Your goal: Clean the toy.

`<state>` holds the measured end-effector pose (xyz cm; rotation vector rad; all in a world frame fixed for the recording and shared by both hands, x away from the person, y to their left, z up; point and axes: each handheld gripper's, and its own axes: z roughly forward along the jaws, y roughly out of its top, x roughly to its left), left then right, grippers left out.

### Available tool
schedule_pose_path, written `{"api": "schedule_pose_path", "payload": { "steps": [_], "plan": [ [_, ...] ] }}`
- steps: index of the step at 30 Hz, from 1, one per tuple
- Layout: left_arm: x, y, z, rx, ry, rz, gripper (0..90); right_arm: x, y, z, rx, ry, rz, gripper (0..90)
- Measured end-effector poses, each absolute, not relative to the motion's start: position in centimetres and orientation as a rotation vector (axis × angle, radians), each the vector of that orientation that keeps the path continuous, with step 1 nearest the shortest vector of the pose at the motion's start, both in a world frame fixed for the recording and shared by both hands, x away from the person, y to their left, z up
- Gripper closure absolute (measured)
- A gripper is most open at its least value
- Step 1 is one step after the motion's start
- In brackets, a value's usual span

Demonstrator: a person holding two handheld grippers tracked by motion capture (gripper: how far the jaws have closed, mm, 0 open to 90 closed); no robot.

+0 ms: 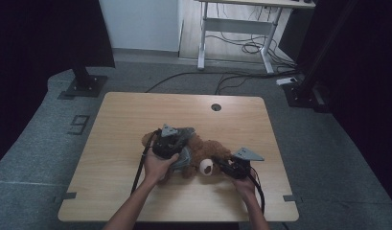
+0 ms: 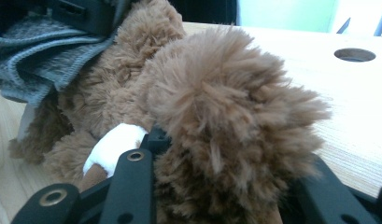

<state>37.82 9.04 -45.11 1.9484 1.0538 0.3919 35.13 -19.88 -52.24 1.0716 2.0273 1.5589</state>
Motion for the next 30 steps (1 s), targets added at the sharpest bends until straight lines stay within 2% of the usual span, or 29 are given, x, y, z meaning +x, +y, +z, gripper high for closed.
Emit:
{"api": "schedule_pose_path", "payload": {
  "steps": [9, 16, 19, 21, 24, 30],
  "plan": [
    [37.7, 13.8, -45.1, 1.931, 1.161, 0.410, 75.4, 34.7, -20.0, -52.2, 1.045, 2.035, 1.560, 59.9],
    [38.1, 9.9, -43.7, 1.973, 1.074, 0.400, 75.5, 34.7, -20.1, -52.4, 1.019, 2.034, 1.582, 60.0],
    [38.6, 7.5, -43.4, 1.980, 1.034, 0.340, 75.4, 34.7, -20.2, -52.5, 1.012, 2.039, 1.586, 59.9],
    [38.9, 5.8, -43.5, 2.006, 1.012, 0.298, 75.4, 34.8, -20.2, -52.5, 1.007, 2.038, 1.587, 59.9],
    [39.0, 3.9, -44.4, 2.053, 1.000, 0.313, 75.2, 34.8, -20.2, -52.5, 1.015, 2.040, 1.585, 59.7],
    [39.1, 5.4, -44.7, 2.033, 1.034, 0.313, 75.5, 34.7, -20.2, -52.4, 1.027, 2.042, 1.584, 59.3]
  ]
}}
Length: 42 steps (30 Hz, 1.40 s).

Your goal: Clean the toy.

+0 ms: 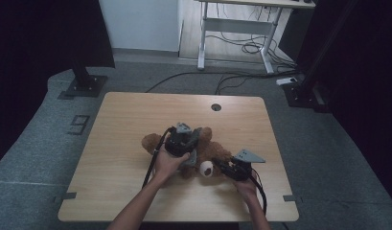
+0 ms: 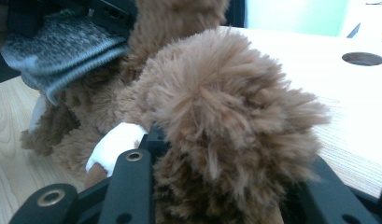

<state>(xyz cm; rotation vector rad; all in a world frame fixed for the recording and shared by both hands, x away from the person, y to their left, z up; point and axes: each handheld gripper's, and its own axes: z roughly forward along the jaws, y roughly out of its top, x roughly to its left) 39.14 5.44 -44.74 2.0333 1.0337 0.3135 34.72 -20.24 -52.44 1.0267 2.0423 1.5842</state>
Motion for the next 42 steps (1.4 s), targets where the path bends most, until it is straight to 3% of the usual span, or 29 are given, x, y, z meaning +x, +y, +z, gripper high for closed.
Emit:
{"api": "schedule_pose_path", "payload": {
  "steps": [12, 23, 29, 37, 42],
  "plan": [
    [38.7, 12.8, -45.8, 1.941, 1.158, 0.334, 75.7, 34.5, -20.5, -52.5, 1.008, 2.048, 1.600, 56.9],
    [37.0, 15.6, -46.2, 1.899, 1.190, 0.390, 76.0, 34.5, -20.6, -52.4, 1.014, 2.059, 1.608, 54.4],
    [35.3, 13.6, -41.5, 1.889, 1.052, 0.491, 76.3, 34.5, -20.8, -52.5, 1.029, 2.061, 1.618, 54.4],
    [35.5, 8.1, -37.2, 1.869, 0.897, 0.422, 76.2, 34.4, -20.7, -52.6, 1.030, 2.059, 1.627, 54.4],
    [36.3, 2.2, -38.0, 1.986, 0.829, 0.366, 76.0, 34.4, -20.7, -52.6, 1.030, 2.057, 1.628, 54.4]
  ]
}}
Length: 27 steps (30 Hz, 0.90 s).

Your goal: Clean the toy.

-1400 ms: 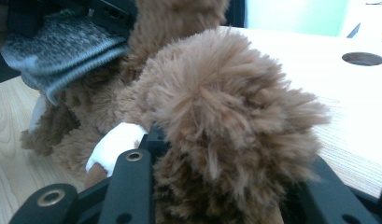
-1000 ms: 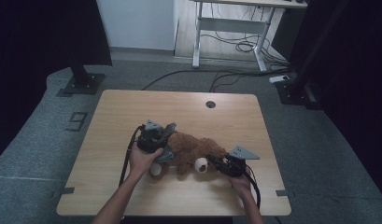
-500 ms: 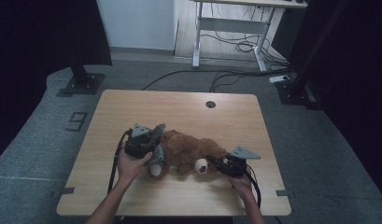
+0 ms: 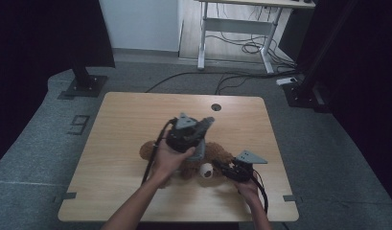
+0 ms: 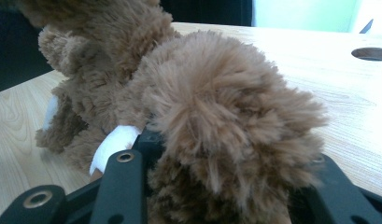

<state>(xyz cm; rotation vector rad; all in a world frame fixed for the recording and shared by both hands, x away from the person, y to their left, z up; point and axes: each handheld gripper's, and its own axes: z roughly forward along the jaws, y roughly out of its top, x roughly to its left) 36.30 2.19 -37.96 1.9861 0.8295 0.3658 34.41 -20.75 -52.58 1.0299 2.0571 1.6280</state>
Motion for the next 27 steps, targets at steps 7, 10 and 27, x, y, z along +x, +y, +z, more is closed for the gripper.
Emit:
{"api": "schedule_pose_path", "payload": {
  "steps": [7, 10, 27],
  "plan": [
    [36.9, -2.7, -41.9, 2.124, 0.816, 0.321, 75.9, 34.5, -20.7, -52.6, 1.038, 2.055, 1.629, 54.4],
    [36.7, -3.8, -43.3, 2.199, 0.803, 0.409, 75.9, 34.5, -20.7, -52.6, 1.039, 2.054, 1.623, 54.5],
    [37.0, 4.9, -43.9, 2.095, 0.944, 0.390, 77.0, 34.5, -20.4, -52.7, 0.999, 2.072, 1.632, 54.6]
  ]
}}
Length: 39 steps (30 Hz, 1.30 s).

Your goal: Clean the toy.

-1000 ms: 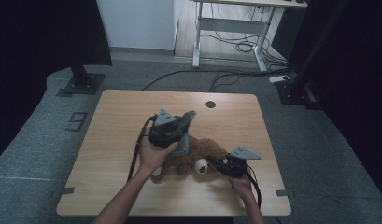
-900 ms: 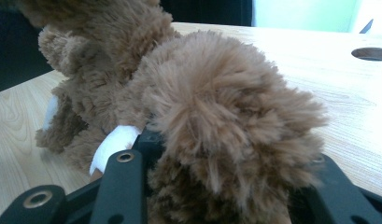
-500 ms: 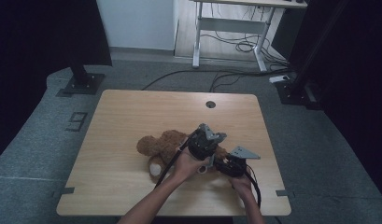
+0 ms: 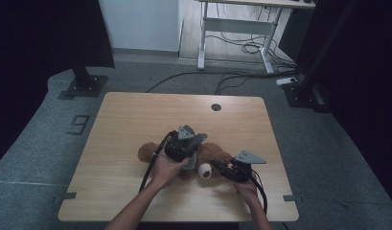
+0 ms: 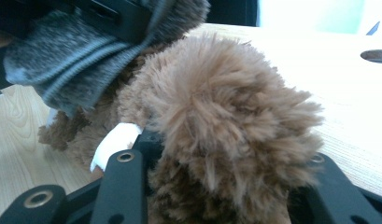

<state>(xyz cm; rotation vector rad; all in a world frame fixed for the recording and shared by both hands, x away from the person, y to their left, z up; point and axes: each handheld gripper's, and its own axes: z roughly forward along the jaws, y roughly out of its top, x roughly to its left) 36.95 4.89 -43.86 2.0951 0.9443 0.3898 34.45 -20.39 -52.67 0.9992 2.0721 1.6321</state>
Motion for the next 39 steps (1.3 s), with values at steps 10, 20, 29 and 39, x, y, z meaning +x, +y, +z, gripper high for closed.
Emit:
{"api": "schedule_pose_path", "payload": {
  "steps": [10, 20, 29, 39],
  "plan": [
    [35.5, 4.1, -41.1, 2.074, 0.892, 0.468, 76.8, 34.4, -20.5, -52.7, 1.004, 2.067, 1.626, 55.0],
    [35.2, -4.1, -42.5, 2.162, 0.768, 0.428, 76.7, 34.3, -20.5, -52.7, 1.007, 2.065, 1.623, 55.0],
    [36.6, -0.7, -44.3, 2.160, 0.882, 0.480, 76.8, 34.4, -20.8, -52.9, 1.010, 2.072, 1.631, 55.0],
    [36.5, 6.3, -44.1, 2.019, 0.955, 0.376, 77.6, 34.4, -20.5, -52.7, 1.006, 2.078, 1.618, 55.1]
  ]
}}
